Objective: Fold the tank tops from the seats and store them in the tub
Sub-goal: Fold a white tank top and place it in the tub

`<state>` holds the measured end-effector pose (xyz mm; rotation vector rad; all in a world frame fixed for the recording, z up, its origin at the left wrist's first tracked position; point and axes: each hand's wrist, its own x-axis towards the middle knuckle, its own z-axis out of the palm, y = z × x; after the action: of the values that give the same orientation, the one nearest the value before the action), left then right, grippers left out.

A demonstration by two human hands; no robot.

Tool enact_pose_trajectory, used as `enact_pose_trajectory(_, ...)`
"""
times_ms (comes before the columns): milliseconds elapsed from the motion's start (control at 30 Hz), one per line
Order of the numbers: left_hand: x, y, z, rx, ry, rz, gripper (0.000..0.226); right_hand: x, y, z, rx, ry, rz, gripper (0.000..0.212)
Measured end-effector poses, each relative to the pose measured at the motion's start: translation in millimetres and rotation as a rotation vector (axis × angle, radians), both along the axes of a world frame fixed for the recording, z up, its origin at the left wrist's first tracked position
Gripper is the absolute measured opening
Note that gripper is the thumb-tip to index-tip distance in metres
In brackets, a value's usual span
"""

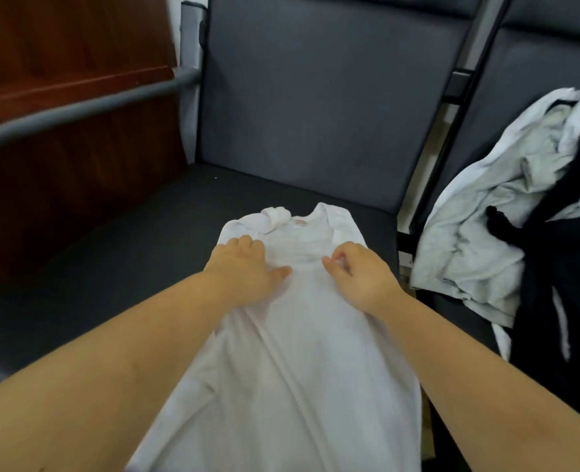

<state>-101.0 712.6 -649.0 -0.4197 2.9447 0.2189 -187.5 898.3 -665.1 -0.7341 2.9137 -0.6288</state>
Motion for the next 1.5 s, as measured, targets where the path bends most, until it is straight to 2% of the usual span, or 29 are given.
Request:
enact_pose_trajectory(100, 35, 25, 13, -0.065, -0.211, -0.017, 0.083, 31, 15, 19, 0.091, -0.128, 0.047, 0.059)
enact_pose_trajectory(167, 62, 44, 15, -0.144, -0.199, -0.028, 0.082, 54, 25, 21, 0.189, -0.139, 0.104, 0.067)
enact_pose_trajectory(233, 88, 63, 20, -0.189, -0.132, -0.043, 0.074, 70, 35, 17, 0.249, -0.054, 0.135, 0.065)
enact_pose_trajectory(367, 125, 82, 27, -0.125, -0.119, 0.022, 0.046, 94, 59, 15, 0.234, 0.068, 0.139, 0.049)
enact_pose_trajectory(467, 141, 70, 26, 0.002, -0.108, 0.029, 0.048, 106, 76, 12, 0.115, 0.060, 0.068, 0.047)
enact_pose_trajectory(533, 150, 56, 28, 0.111, -0.087, 0.042, 0.058, 111, 84, 10, -0.048, 0.010, -0.054, 0.052)
enact_pose_trajectory(633, 161, 38, 35, 0.207, -0.030, 0.144, 0.068, 115, 91, 10, -0.267, -0.237, -0.234, 0.067)
enact_pose_trajectory(733, 164, 28, 36, 0.195, -0.018, 0.254, 0.069, 111, 93, 5, -0.330, -0.395, -0.296, 0.074)
enact_pose_trajectory(867, 166, 18, 32, 0.251, -0.088, 0.370, 0.060, 104, 89, 6, -0.389, -0.395, -0.393, 0.076)
enact_pose_trajectory(967, 163, 10, 29, 0.267, -0.076, 0.371, 0.037, 99, 85, 10, -0.332, -0.356, -0.441, 0.067)
enact_pose_trajectory(1067, 158, 6, 29, 0.274, -0.023, 0.394, 0.025, 95, 83, 9, -0.263, -0.403, -0.471, 0.048)
enact_pose_trajectory(1167, 153, 8, 31, 0.292, 0.044, 0.397, 0.023, 100, 81, 12, -0.253, -0.545, -0.507, 0.040)
enact_pose_trajectory(1233, 152, 11, 29, 0.279, -0.014, 0.348, 0.026, 103, 81, 14, -0.232, -0.579, -0.496, 0.041)
enact_pose_trajectory(1333, 150, 12, 25, 0.270, -0.054, 0.331, 0.018, 106, 83, 17, -0.246, -0.597, -0.487, 0.042)
enact_pose_trajectory(1500, 148, -2, 22, 0.465, 0.084, 0.520, 0.022, 111, 83, 22, -0.376, -0.705, -0.523, 0.041)
